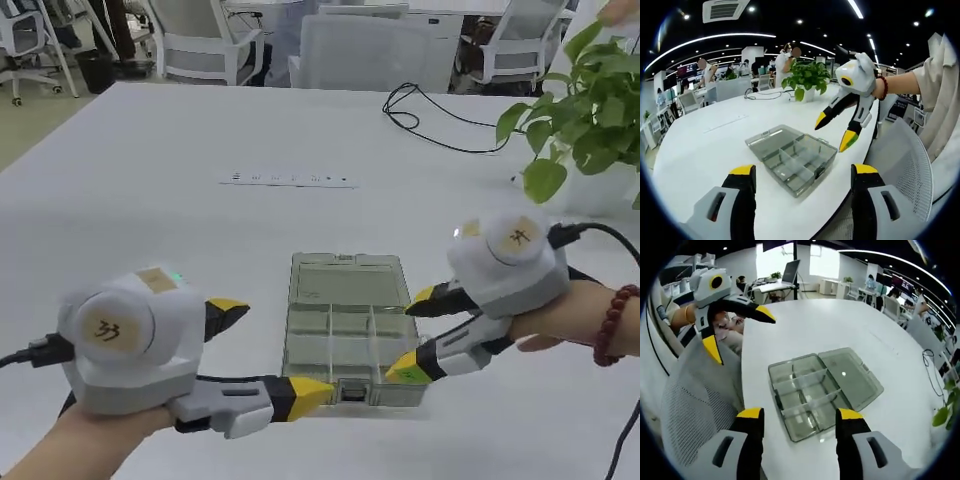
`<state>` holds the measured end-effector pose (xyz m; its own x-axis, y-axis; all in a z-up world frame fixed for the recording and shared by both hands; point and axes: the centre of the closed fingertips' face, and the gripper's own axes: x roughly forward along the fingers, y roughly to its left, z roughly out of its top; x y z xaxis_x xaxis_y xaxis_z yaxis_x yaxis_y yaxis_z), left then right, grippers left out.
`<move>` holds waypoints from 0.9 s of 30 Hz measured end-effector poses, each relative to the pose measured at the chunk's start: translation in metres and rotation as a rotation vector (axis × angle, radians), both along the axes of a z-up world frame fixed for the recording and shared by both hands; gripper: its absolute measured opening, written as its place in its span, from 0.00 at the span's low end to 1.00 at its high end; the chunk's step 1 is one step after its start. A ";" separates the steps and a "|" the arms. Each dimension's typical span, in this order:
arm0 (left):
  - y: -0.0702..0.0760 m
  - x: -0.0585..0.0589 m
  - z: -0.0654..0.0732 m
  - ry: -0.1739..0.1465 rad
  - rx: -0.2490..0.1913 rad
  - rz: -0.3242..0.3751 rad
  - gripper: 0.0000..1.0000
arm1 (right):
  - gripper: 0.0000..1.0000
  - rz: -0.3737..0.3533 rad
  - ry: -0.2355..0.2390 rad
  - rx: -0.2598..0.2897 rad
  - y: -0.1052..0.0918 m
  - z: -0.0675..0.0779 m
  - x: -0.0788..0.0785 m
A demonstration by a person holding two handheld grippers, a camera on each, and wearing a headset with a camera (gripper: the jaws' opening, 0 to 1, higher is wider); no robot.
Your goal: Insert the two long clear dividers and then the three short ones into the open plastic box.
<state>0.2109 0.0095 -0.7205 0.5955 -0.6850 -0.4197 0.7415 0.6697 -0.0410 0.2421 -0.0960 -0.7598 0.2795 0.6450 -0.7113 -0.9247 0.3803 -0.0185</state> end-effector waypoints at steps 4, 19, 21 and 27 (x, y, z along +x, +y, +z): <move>0.002 0.000 0.003 -0.002 -0.003 0.002 0.83 | 0.66 -0.069 -0.019 0.062 -0.008 0.009 -0.004; 0.014 0.003 0.004 0.006 -0.033 0.082 0.91 | 0.86 -0.280 -0.029 0.218 -0.032 0.015 -0.010; 0.016 0.004 0.005 -0.002 -0.029 0.091 0.93 | 0.90 -0.300 -0.026 0.245 -0.032 0.016 -0.009; 0.020 0.006 0.006 0.000 -0.047 0.118 0.99 | 1.00 -0.308 -0.047 0.285 -0.029 0.019 -0.010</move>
<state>0.2165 0.0298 -0.7145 0.6731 -0.6292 -0.3887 0.6575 0.7497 -0.0749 0.2317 -0.1247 -0.7410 0.5178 0.6952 -0.4986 -0.7675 0.6350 0.0883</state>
